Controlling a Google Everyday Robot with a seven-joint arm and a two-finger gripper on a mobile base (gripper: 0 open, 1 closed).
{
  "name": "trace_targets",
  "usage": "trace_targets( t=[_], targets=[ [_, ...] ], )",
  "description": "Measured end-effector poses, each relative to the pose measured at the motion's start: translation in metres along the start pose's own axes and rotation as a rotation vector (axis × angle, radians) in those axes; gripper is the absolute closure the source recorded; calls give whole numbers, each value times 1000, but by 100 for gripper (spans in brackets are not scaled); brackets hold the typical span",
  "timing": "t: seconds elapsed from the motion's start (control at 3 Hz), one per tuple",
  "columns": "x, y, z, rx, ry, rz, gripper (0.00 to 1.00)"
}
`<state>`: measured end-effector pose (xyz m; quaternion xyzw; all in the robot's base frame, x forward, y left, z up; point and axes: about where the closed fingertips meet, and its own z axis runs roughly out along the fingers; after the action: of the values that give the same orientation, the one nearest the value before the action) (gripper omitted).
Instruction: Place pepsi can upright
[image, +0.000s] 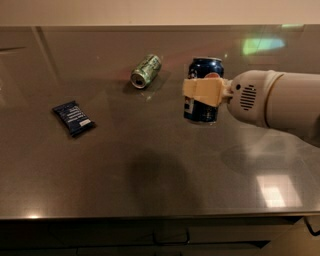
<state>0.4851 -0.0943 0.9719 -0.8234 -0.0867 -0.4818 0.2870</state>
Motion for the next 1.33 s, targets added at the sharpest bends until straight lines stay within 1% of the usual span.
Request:
trace_targets(
  t=[0.33,0.67,1.0,1.33],
  targets=[
    [0,-3,-1,0,1,-104,100],
    [1,-4,-1,0,1,-104,100],
    [1,-6,-1,42,9,-109,100],
    [-1,-6,-4,114,33,-110,100]
  ],
)
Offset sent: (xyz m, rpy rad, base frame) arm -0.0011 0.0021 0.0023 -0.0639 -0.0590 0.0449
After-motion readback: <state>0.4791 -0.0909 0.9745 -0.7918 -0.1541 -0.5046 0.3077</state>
